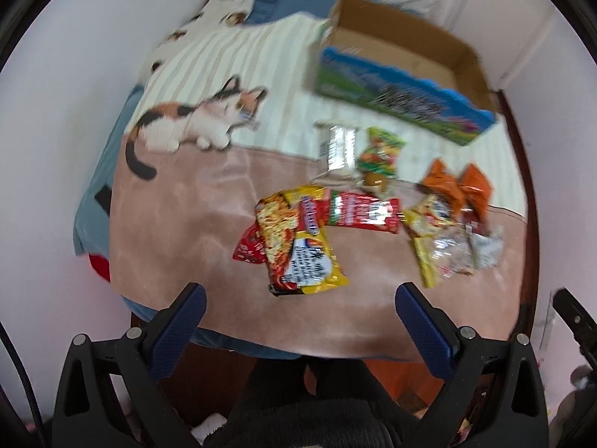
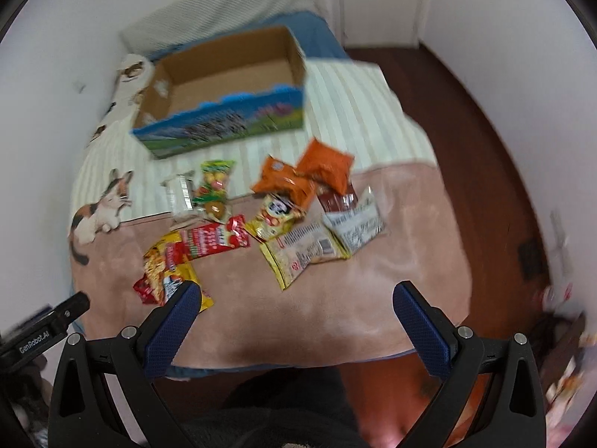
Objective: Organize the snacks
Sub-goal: 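Grasp the Sedaap noodle pack with left tool while right tool grasps the clear bread bag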
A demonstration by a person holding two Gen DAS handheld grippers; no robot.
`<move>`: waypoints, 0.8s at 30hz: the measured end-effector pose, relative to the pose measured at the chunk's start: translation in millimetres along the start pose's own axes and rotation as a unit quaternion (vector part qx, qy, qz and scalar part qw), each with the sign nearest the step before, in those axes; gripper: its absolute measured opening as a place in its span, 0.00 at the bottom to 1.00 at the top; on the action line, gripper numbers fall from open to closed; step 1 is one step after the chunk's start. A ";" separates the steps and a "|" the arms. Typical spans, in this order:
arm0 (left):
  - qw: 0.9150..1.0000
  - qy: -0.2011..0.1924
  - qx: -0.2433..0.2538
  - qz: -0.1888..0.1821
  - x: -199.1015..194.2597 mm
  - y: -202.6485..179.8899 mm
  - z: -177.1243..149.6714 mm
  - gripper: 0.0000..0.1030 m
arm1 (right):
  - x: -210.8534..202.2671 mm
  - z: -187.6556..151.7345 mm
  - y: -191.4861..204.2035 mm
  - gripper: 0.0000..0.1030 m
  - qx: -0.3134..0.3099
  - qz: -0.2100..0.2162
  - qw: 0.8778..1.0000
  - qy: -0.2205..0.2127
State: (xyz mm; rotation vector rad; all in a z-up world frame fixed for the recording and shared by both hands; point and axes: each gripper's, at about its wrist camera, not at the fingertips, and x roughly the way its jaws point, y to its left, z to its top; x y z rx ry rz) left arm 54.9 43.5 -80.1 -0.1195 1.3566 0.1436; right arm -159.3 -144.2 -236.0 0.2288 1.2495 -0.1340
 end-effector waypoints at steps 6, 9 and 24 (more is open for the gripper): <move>0.996 0.071 -0.053 -0.012 71.0 16.2 19.6 1.00 | 87.9 15.7 -23.5 1.00 0.078 0.019 0.995 0.055; 0.992 0.098 -0.078 -0.015 103.5 21.8 25.1 1.00 | 128.9 21.8 -30.8 1.00 0.103 0.025 0.991 0.081; 0.973 0.178 -0.139 -0.038 220.6 28.5 34.5 1.00 | 286.0 21.8 -38.3 0.89 0.246 0.037 0.949 0.195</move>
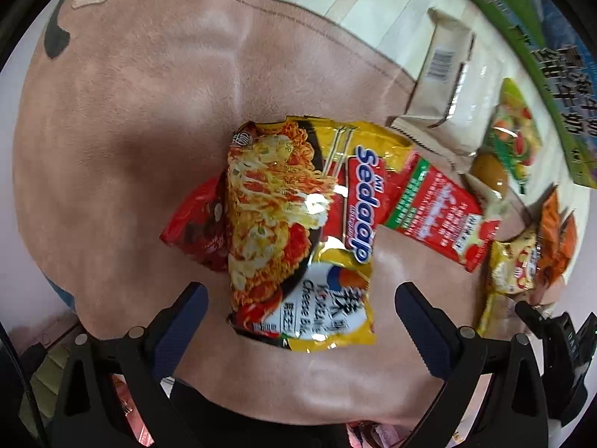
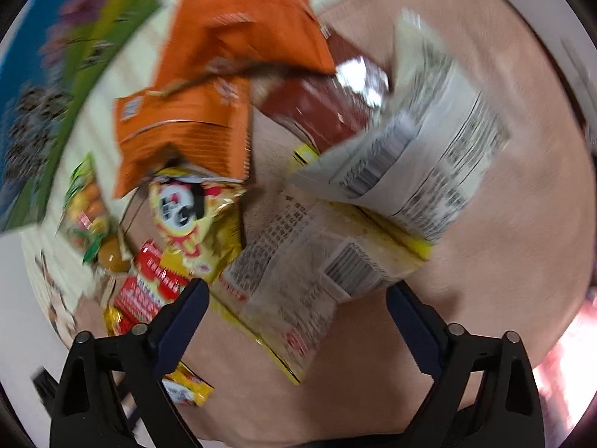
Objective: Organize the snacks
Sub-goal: 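Grasp the Sedaap noodle pack with left tool while right tool grasps the clear bread bag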
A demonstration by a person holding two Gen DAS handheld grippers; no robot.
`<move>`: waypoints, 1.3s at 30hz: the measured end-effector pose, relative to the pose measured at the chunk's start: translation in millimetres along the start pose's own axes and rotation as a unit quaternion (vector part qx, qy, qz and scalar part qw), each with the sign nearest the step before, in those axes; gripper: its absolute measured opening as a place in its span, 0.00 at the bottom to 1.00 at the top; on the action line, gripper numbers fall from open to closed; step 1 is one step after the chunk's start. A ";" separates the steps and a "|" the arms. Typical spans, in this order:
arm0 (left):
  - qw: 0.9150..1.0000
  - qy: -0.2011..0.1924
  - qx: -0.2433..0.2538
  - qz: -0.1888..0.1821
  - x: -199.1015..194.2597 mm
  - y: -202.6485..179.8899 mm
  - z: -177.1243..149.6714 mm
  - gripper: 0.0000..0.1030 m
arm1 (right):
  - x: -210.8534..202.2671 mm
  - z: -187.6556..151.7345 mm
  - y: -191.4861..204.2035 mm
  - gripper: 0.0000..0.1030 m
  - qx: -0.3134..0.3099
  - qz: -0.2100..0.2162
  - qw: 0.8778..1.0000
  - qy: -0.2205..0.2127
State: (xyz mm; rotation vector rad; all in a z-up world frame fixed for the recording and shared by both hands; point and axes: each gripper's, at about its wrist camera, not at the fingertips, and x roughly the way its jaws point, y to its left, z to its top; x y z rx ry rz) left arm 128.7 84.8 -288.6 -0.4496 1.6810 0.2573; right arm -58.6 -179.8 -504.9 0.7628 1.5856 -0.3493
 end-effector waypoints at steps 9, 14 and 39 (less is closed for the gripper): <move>1.000 0.005 0.016 -0.007 8.1 3.1 -0.8 1.00 | 28.7 -0.5 24.7 0.67 -0.057 -0.017 0.998 0.008; 0.999 0.002 0.042 -0.020 11.9 -8.6 19.6 1.00 | 33.9 -26.9 46.4 0.63 -0.225 -0.066 0.972 0.023; 0.973 -0.022 0.231 0.017 67.7 -67.0 85.9 0.75 | 55.7 -99.5 119.9 0.53 -0.309 -0.123 0.943 -0.011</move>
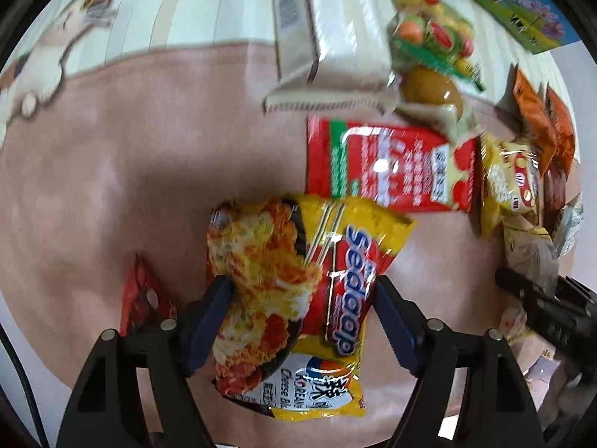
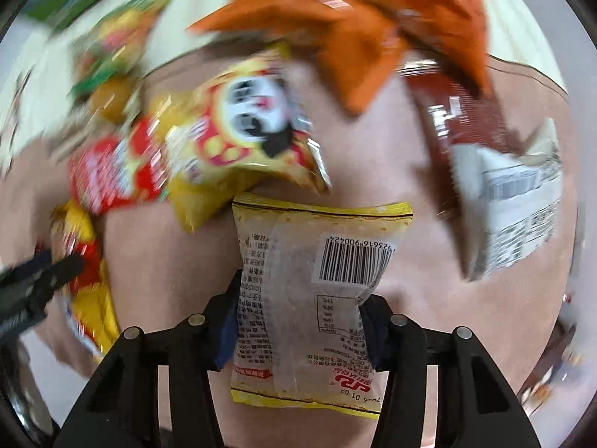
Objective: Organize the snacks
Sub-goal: 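Grasp the Sedaap noodle pack with left tool while right tool grasps the clear bread bag, then carry both packs into the cardboard box and open both tools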
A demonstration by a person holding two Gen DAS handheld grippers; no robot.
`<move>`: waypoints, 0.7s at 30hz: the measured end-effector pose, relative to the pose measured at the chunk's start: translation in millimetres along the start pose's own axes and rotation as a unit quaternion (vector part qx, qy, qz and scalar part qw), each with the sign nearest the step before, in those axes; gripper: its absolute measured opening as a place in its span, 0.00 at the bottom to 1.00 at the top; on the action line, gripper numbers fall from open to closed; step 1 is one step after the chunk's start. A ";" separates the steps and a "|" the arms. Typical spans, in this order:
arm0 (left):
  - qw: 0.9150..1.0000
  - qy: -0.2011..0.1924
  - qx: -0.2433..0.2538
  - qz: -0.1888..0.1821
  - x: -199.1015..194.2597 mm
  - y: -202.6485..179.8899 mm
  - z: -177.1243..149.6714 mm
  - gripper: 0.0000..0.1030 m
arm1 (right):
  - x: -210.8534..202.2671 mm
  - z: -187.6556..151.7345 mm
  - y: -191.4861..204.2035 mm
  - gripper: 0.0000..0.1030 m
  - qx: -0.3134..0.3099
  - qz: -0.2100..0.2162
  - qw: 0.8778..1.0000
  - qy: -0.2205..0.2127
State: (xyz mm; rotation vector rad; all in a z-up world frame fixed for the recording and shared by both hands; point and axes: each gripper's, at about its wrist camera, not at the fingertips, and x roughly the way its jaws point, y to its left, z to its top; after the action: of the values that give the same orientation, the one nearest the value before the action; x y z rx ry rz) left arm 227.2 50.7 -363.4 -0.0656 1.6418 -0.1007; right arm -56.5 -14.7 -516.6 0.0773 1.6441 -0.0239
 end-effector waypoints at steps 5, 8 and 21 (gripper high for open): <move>1.000 -0.016 0.011 0.005 12.6 -3.2 14.0 0.72 | 1.0 -18.8 28.3 0.53 -0.029 -0.007 1.000 0.001; 1.000 -0.013 0.008 -0.022 26.2 -18.3 24.0 0.72 | 0.7 -35.5 -6.6 0.52 -0.053 -0.029 0.998 0.003; 0.997 0.052 0.030 -0.055 88.9 -1.1 57.4 0.87 | 47.3 -52.0 -15.9 0.65 0.035 0.025 0.999 0.024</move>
State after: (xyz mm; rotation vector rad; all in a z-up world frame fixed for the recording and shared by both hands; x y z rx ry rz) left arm 277.8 38.8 -455.6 -0.1057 1.7374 -0.2415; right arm -112.7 -25.6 -560.4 0.1737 1.6897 -0.0416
